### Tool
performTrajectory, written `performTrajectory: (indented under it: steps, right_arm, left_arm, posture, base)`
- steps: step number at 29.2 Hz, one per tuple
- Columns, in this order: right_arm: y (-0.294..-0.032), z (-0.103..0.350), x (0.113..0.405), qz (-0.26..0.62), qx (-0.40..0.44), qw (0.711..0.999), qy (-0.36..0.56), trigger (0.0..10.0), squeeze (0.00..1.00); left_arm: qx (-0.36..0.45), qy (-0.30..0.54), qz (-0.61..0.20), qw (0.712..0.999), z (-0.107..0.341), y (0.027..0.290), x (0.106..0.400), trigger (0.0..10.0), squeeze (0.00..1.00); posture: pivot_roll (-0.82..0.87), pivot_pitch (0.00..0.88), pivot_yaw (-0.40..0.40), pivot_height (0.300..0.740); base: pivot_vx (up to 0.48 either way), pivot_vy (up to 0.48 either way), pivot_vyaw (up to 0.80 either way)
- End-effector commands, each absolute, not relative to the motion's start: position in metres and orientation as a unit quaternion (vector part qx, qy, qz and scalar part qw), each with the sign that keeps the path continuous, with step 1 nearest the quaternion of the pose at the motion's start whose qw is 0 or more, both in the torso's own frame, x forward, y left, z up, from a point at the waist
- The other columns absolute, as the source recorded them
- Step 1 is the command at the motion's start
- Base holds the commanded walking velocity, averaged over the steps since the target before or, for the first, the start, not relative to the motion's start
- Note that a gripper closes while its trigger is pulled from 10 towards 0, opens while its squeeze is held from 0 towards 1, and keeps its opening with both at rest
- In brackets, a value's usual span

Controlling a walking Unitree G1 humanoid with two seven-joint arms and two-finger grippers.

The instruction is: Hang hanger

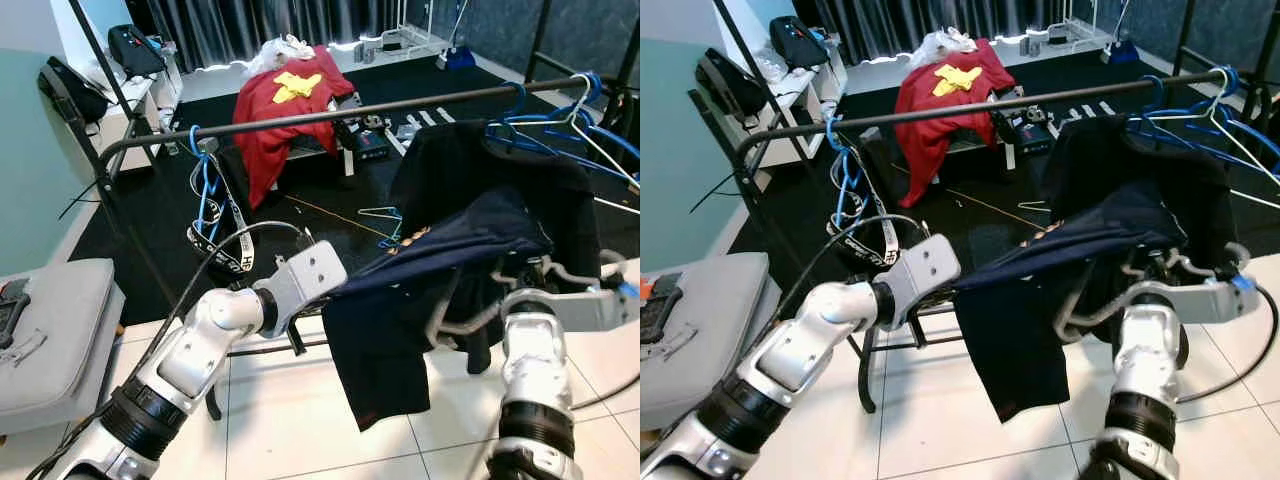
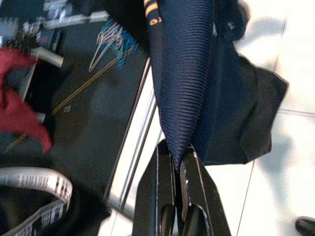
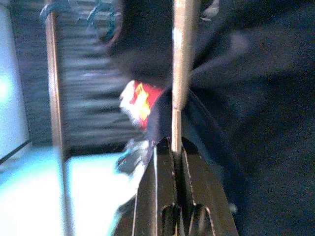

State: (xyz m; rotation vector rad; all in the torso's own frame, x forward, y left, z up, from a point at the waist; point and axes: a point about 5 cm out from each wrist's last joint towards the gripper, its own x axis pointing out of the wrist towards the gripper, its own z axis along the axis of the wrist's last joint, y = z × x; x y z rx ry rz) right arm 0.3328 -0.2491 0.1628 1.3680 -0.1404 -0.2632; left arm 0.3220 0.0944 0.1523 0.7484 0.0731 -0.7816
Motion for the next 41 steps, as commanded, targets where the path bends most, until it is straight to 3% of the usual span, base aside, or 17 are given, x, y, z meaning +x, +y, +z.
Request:
performTrajectory:
  steps: [1,2,4,5,6,7,15,19,25,27,31,38,39,41]
  right_arm:
    - [-0.243,0.176,0.334,-0.08,0.629,0.77,-0.078,10.0,0.0]
    - [-0.239,0.179,0.335,-0.056,0.602,0.793,-0.071,10.0,0.0]
    - [-0.237,0.179,0.336,-0.045,0.584,0.808,-0.069,10.0,0.0]
    - [-0.237,0.179,0.336,-0.045,0.584,0.808,-0.069,10.0,0.0]
    - [-0.24,0.183,0.336,-0.046,0.629,0.771,-0.087,10.0,0.0]
    - [-0.243,0.182,0.337,-0.048,0.647,0.755,-0.092,10.0,0.0]
    - [-0.251,0.169,0.336,-0.078,0.597,0.796,-0.062,10.0,0.0]
    - [-0.262,0.164,0.337,-0.114,0.61,0.78,-0.074,10.0,0.0]
    - [-0.266,0.165,0.34,-0.142,0.614,0.771,-0.09,10.0,0.0]
    - [-0.254,0.171,0.347,-0.135,0.62,0.767,-0.094,10.0,0.0]
    - [-0.238,0.176,0.353,-0.113,0.612,0.779,-0.083,10.0,0.0]
    - [-0.201,0.174,0.363,-0.057,0.553,0.83,-0.033,10.0,0.0]
    - [-0.189,0.171,0.366,-0.036,0.517,0.855,-0.013,10.0,0.0]
    - [-0.189,0.171,0.366,-0.036,0.517,0.855,-0.013,10.0,0.0]
  left_arm:
    - [0.38,0.046,-0.354,0.854,0.146,0.106,0.323,0.0,0.0]
    - [0.391,0.045,-0.347,0.851,0.146,0.11,0.325,0.0,0.0]
    - [0.398,0.044,-0.343,0.85,0.146,0.112,0.326,0.0,0.0]
    - [0.398,0.044,-0.343,0.85,0.146,0.112,0.326,0.0,0.0]
    - [0.411,0.043,-0.339,0.845,0.146,0.115,0.327,0.0,0.0]
    - [0.414,0.04,-0.337,0.844,0.146,0.116,0.327,0.0,0.0]
    - [0.295,-0.011,-0.4,0.868,0.173,0.098,0.317,0.0,0.0]
    - [0.308,-0.022,-0.475,0.824,0.18,0.088,0.3,0.0,0.0]
    - [0.28,-0.029,-0.532,0.799,0.183,0.075,0.284,0.0,0.0]
    - [0.269,-0.025,-0.562,0.782,0.177,0.064,0.276,0.0,0.0]
    - [0.272,-0.02,-0.562,0.781,0.172,0.062,0.276,0.0,0.0]
    - [0.254,-0.027,-0.542,0.801,0.177,0.06,0.28,0.0,0.0]
    - [0.248,-0.031,-0.527,0.812,0.181,0.061,0.283,0.0,0.0]
    - [0.248,-0.031,-0.527,0.812,0.181,0.061,0.283,0.0,0.0]
  posture:
    - [-0.08,0.026,0.116,0.74]
    - [-0.08,0.028,0.118,0.74]
    - [-0.08,0.029,0.118,0.74]
    - [-0.08,0.029,0.118,0.74]
    - [-0.08,0.03,0.119,0.74]
    - [-0.08,0.033,0.119,0.74]
    - [-0.07,0.045,0.117,0.74]
    - [-0.07,0.049,0.114,0.74]
    - [-0.06,0.049,0.112,0.74]
    - [-0.07,0.048,0.116,0.74]
    - [-0.07,0.049,0.116,0.74]
    - [-0.06,0.051,0.092,0.74]
    - [-0.06,0.054,0.077,0.74]
    - [-0.06,0.054,0.077,0.74]
  base:
    - [0.0,0.0,0.0]
    - [0.0,0.0,0.0]
    - [0.0,0.0,0.0]
    - [0.0,0.0,0.0]
    - [0.0,0.0,0.0]
    - [0.0,0.0,0.0]
    - [0.0,0.0,0.0]
    - [0.0,0.0,0.0]
    - [0.0,0.0,0.0]
    - [0.0,0.0,0.0]
    - [0.0,0.0,0.0]
    - [0.0,0.0,0.0]
    - [0.0,0.0,0.0]
    - [0.0,0.0,0.0]
